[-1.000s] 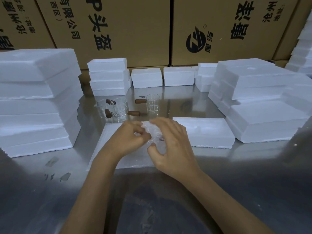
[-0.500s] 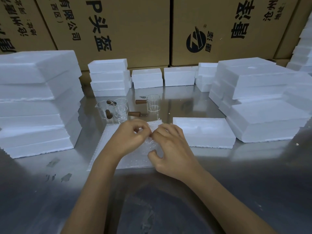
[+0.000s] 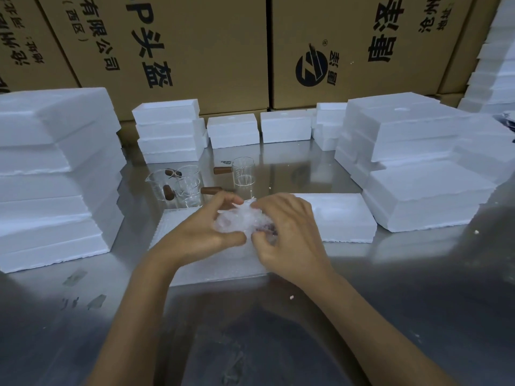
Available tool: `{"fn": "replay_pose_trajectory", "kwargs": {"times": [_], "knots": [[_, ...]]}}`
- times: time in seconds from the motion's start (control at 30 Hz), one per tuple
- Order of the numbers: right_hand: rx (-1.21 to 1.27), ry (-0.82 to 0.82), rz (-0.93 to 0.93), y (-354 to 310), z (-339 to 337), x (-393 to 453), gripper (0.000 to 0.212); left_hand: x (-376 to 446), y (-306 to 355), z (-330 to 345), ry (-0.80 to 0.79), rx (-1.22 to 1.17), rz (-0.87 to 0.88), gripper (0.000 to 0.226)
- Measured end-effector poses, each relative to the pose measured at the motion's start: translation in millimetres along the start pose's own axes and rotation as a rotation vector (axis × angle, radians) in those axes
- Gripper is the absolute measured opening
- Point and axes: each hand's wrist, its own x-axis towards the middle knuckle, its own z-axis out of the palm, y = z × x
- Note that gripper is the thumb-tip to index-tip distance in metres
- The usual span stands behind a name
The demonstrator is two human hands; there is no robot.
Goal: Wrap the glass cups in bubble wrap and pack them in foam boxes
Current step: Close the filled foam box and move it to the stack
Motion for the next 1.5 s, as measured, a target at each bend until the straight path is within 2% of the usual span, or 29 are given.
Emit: {"fn": "replay_pose_trajectory", "kwargs": {"times": [0.07, 0.17, 0.3, 0.37, 0.47, 0.67, 0.8, 0.93, 1.1, 1.23, 1.33, 1.43, 1.5], "knots": [[-0.048, 0.126, 0.139, 13, -9, 5, 0.04, 0, -3, 4, -0.025, 0.035, -0.026, 0.055], [-0.246, 0.209, 0.384, 37, -25, 11, 0.042, 1, -2, 5, 0.103, -0.031, 0.023, 0.048], [-0.417, 0.019, 0.582, 65, -32, 9, 0.039, 2, 0, -4, 0.274, -0.215, 0.081, 0.042], [-0.44, -0.066, 0.576, 66, -27, 8, 0.041, 2, 5, 0, 0.346, -0.249, 0.114, 0.042], [-0.4, -0.086, 0.48, 56, -18, 8, 0.04, 5, 17, 12, 0.396, -0.292, 0.156, 0.045], [-0.366, -0.11, 0.357, 40, -9, 6, 0.04, 11, 25, 40, 0.345, -0.124, 0.259, 0.065], [-0.305, -0.072, 0.397, 44, -14, 7, 0.035, 15, 18, 54, 0.255, -0.008, 0.229, 0.07], [-0.237, -0.053, 0.4, 51, -15, 9, 0.048, 20, 15, 61, 0.242, 0.133, 0.155, 0.064], [-0.188, 0.024, 0.412, 64, -10, 8, 0.053, 26, 11, 67, 0.245, 0.101, 0.119, 0.061], [-0.005, 0.067, 0.46, 73, -9, 7, 0.046, 26, 9, 74, 0.275, 0.162, 0.09, 0.062], [0.166, 0.131, 0.49, 74, -9, 7, 0.05, 27, 9, 77, 0.308, 0.253, 0.07, 0.064], [0.244, 0.178, 0.503, 78, -8, 8, 0.047, 29, 14, 77, 0.297, 0.333, 0.06, 0.067], [0.31, 0.209, 0.555, 82, -8, 10, 0.042, 35, 25, 71, 0.282, 0.235, 0.048, 0.066]]}}
